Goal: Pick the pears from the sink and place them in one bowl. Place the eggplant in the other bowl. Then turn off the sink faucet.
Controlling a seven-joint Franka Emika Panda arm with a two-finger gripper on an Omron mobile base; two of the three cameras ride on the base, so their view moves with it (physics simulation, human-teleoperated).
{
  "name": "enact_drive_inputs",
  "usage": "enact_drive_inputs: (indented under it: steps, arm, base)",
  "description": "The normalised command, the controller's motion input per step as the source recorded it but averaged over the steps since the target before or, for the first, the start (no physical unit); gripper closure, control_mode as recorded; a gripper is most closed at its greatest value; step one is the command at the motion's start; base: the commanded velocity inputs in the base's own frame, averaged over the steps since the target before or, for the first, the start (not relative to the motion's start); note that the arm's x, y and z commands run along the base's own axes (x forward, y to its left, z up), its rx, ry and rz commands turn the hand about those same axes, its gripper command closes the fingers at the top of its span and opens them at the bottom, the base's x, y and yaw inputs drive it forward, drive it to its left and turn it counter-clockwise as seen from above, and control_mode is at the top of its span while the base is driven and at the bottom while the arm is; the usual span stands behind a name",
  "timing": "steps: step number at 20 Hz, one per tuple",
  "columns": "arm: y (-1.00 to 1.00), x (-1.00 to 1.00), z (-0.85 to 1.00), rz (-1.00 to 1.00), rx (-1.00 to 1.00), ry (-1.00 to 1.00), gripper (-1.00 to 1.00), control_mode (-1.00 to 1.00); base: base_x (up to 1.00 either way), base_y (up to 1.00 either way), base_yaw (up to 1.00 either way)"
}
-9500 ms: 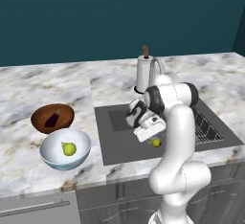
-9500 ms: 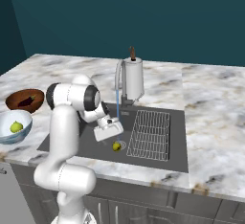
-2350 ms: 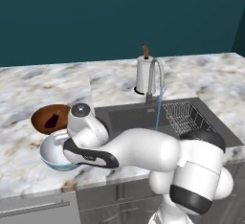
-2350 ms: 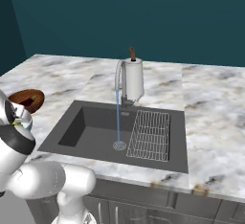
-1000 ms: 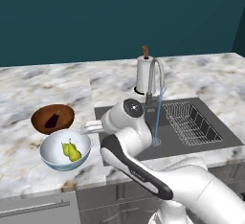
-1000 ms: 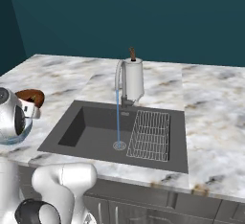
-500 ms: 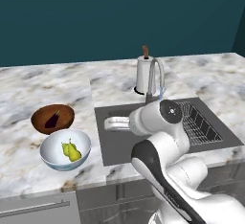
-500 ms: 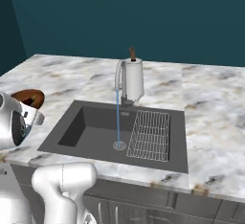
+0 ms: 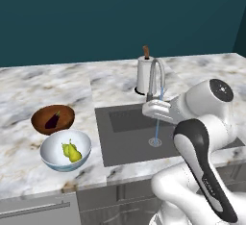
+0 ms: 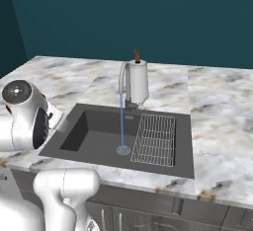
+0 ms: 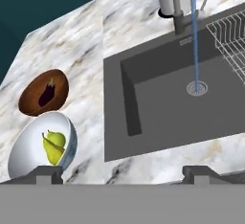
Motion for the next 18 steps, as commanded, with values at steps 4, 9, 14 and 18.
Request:
enact_drive_inputs:
  steps: [4, 9, 14, 18]
  arm:
    - [-1.00, -0.06, -0.16, -0.11, 0.10, -0.09, -1.00, -1.00]
    - [-1.00, -0.11, -0.31, -0.08, 0.15, -0.21, -1.00, -1.00]
    - [-0.98, -0.14, -0.40, -0.05, 0.28, -0.20, -1.00, -1.00]
    - [-0.77, -0.07, -0.29, 0.00, 0.31, -0.16, -1.00, -1.00]
  base:
    - [0.00, 0.00, 0.00]
    - [0.00, 0.00, 0.00]
    - [0.00, 0.00, 0.00]
    - [0.00, 0.00, 0.00]
